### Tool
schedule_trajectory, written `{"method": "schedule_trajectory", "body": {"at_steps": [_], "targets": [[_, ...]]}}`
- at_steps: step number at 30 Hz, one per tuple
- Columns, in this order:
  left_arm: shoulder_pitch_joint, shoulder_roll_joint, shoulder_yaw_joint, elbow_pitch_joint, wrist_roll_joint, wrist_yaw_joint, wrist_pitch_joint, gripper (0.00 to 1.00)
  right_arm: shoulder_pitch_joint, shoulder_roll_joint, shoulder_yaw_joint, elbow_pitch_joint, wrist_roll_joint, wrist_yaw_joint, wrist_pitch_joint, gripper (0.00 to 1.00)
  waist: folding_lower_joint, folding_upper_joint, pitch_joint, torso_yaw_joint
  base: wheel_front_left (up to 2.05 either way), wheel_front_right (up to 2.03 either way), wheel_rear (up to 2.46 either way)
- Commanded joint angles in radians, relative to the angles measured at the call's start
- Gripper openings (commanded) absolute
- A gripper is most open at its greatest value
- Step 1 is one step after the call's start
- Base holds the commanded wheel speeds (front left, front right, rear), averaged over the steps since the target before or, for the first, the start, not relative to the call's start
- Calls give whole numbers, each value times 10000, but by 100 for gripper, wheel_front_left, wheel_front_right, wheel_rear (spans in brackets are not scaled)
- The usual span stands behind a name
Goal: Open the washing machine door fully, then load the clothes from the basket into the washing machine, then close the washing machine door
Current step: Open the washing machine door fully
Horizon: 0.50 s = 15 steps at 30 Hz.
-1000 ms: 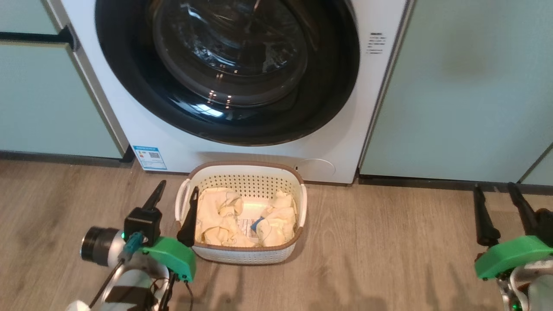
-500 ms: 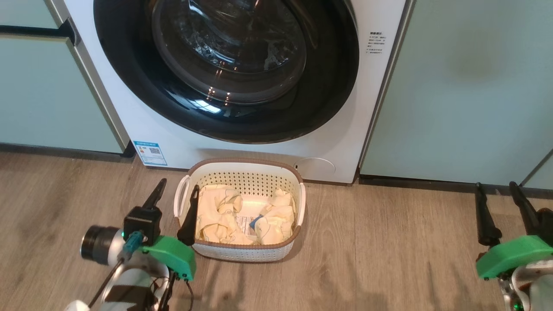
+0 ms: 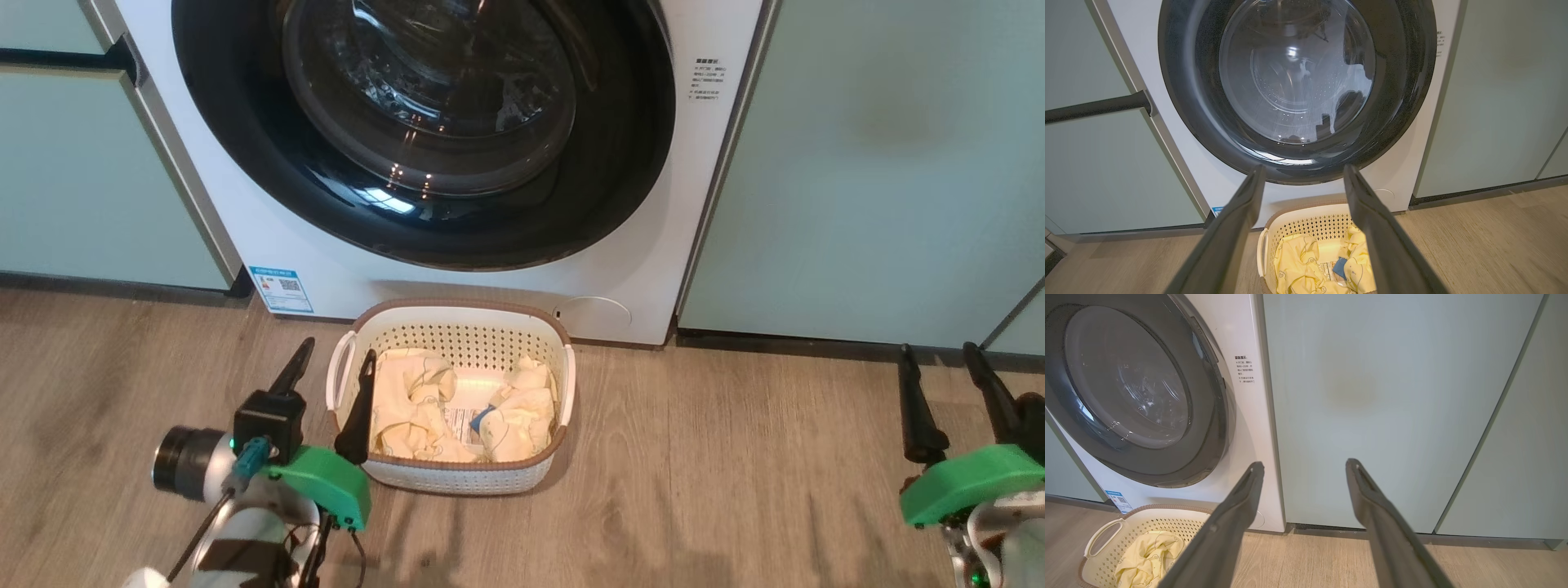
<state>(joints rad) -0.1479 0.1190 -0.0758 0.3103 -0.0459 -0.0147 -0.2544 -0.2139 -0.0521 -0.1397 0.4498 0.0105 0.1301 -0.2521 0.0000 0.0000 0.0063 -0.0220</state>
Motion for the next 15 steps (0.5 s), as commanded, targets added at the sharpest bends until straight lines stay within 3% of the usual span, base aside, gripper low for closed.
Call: {"method": "schedule_trajectory", "body": {"at_steps": [1,7,9,15], "targets": [[-542,206,337,-279,-24,25,-74,100,-499,-21,174,-348,18,6,-97,100,0,0,1,0,0,0,0],[-529,186,327,-306,-19,36,-74,100,-517,-24,171,-325,43,6,-97,98,0,0,13,-7,0,0,0],[-527,178,321,-323,-17,38,-74,100,-532,-23,178,-344,102,6,-97,0,0,0,29,-7,0,0,0],[-581,163,314,-418,-22,25,-74,100,-573,-45,217,-278,474,6,-97,0,0,0,192,-4,0,0,0]]}}
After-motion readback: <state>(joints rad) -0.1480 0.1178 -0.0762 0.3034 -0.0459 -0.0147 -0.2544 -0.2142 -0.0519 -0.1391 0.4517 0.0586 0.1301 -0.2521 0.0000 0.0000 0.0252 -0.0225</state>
